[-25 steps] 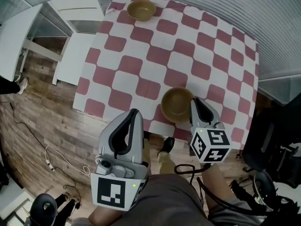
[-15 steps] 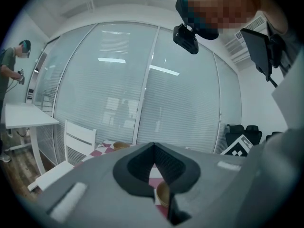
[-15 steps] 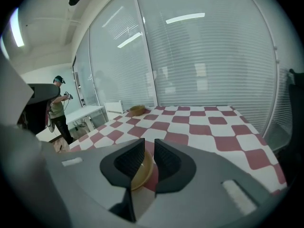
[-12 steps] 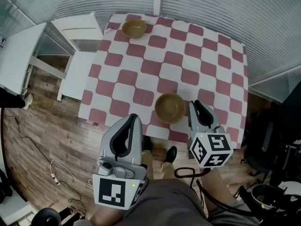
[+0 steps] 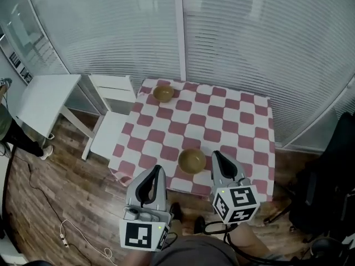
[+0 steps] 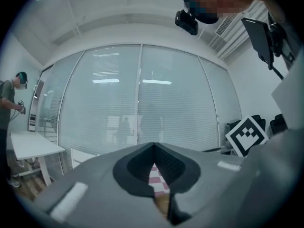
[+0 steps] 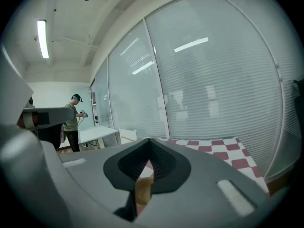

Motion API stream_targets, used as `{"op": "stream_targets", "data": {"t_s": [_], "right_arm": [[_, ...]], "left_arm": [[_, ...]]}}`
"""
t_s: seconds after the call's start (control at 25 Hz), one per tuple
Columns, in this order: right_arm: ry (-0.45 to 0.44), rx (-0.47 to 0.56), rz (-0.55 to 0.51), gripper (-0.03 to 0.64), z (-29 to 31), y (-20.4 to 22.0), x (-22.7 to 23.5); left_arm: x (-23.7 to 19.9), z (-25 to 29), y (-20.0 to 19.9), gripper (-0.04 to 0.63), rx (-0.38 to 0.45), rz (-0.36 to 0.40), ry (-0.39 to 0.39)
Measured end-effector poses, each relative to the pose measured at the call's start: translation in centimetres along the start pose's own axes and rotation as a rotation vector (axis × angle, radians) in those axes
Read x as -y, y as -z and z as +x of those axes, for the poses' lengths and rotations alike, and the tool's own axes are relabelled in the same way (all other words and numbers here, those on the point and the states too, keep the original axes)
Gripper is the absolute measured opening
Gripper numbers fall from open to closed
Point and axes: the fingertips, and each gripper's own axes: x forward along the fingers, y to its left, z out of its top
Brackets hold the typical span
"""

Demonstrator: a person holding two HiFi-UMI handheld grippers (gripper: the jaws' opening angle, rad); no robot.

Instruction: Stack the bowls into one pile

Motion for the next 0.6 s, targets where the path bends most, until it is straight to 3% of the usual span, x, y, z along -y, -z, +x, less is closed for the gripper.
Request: {"op": "stream_targets", "data": {"t_s": [0.28,0.6], "right_arm": [[-0.070,0.061,-0.048,0.026,-2.4,-3.1,-0.7],[-0.131,0.099,-0.075,0.026,-0.5,-5.6,-1.2]], "left_arm": [[1.2,-1.9,-2.5,0.000,0.058,0.027,-0.076],[0.7,-1.1,-4.2,0.000,0.107,0.050,-0.122]]}}
